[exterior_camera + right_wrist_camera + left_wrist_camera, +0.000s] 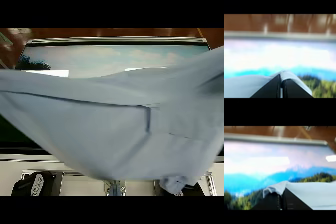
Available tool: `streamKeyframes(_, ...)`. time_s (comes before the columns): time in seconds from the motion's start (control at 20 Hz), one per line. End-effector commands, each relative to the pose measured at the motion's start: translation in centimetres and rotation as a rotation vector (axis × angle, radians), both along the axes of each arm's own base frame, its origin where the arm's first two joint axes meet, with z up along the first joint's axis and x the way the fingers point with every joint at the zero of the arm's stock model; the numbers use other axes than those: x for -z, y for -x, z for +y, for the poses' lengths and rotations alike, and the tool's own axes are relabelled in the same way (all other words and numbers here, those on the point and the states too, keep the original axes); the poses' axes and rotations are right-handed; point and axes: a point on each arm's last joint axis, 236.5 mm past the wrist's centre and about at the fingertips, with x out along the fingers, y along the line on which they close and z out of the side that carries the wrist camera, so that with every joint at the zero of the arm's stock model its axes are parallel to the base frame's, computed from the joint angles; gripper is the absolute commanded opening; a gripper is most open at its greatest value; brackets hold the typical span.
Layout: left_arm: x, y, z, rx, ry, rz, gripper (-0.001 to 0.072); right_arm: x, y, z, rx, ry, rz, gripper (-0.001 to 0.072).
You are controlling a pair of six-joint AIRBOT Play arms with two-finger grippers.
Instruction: Fold the shirts.
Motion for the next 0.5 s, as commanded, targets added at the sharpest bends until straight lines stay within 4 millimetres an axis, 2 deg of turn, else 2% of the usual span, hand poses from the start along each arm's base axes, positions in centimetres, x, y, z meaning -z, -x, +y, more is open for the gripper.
streamKeyframes(0.0, 10.7, -2.4, 1.7, -0.019, 0.085, 0.282, 0.0038, 12.7, -3.9, -1.4, 0.029, -0.073, 0.448, 0.0066)
streamKeyframes(0.1, 15.4, -5.1, 3.4, -0.078, 0.166, 0.362, 0.0038, 19.8, -8.0, -2.2, 0.057, -0.128, 0.571, 0.0066)
streamKeyframes(0.2, 18.9, -8.3, 5.7, -0.165, 0.229, 0.398, 0.0037, 26.3, -12.8, -2.5, 0.089, -0.210, 0.618, 0.0066)
streamKeyframes(0.25, 20.4, -9.9, 6.6, -0.196, 0.249, 0.416, 0.0037, 28.7, -15.5, -2.5, 0.093, -0.251, 0.608, 0.0066)
streamKeyframes(0.3, 21.7, -11.5, 7.2, -0.217, 0.271, 0.433, 0.0038, 30.9, -18.2, -2.2, 0.095, -0.310, 0.590, 0.0067)
streamKeyframes(0.35, 23.1, -13.2, 7.6, -0.237, 0.299, 0.448, 0.0037, 32.3, -20.6, -1.5, 0.096, -0.394, 0.560, 0.0067)
streamKeyframes(0.45, 25.8, -16.1, 7.6, -0.251, 0.324, 0.468, 0.0038, 33.7, -25.0, -0.7, 0.116, -0.546, 0.456, 0.0067)
